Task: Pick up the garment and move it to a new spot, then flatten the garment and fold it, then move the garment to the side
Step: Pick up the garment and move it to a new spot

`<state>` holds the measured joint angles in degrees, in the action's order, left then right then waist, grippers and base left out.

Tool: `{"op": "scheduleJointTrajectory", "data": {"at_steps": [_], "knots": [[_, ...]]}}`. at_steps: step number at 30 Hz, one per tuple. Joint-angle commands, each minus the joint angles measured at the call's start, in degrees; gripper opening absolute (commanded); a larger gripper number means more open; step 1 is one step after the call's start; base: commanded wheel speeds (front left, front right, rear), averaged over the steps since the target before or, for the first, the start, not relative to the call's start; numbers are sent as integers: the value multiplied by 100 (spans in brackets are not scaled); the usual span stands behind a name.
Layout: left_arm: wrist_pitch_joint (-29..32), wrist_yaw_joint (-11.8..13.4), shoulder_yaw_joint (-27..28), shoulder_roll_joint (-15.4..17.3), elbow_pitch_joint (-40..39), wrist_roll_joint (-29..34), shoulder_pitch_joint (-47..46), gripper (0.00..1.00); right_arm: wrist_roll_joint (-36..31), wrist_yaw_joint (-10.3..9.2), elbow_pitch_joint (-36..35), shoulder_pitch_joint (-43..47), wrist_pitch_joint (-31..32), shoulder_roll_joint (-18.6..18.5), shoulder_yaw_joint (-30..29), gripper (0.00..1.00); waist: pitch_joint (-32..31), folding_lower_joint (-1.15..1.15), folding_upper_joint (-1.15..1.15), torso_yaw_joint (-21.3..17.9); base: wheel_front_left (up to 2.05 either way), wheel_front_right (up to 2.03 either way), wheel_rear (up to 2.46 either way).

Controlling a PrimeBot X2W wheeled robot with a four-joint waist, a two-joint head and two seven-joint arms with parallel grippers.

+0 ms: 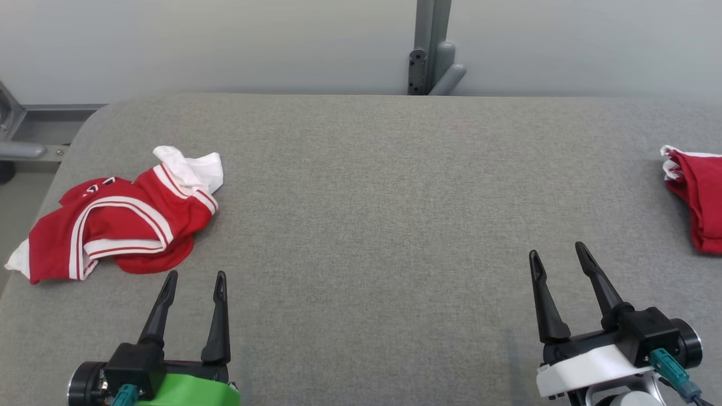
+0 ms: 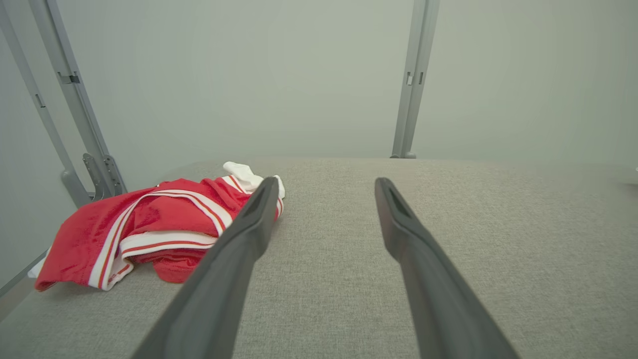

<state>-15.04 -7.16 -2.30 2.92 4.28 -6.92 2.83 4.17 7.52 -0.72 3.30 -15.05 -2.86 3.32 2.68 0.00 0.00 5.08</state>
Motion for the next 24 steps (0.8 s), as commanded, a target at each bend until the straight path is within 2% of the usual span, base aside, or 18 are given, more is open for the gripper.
{"op": "scheduleJointTrajectory", "data": {"at_steps": [1, 16, 24], "knots": [[-16, 29, 3, 0, 10, -28, -38, 100, 10, -6, -22, 70, -18, -6, 46, 100, -11, 0, 0, 149, 0, 0, 0], [-16, 253, -30, 1, 10, -275, 88, 100, 56, -7, -39, 117, -18, -7, 63, 100, -85, 0, 0, 1262, 0, 0, 0], [-16, 321, -14, 0, -21, -330, 103, 100, 129, -7, -42, 97, -18, -9, 98, 100, -79, 0, 0, 1659, 0, 0, 0]]}}
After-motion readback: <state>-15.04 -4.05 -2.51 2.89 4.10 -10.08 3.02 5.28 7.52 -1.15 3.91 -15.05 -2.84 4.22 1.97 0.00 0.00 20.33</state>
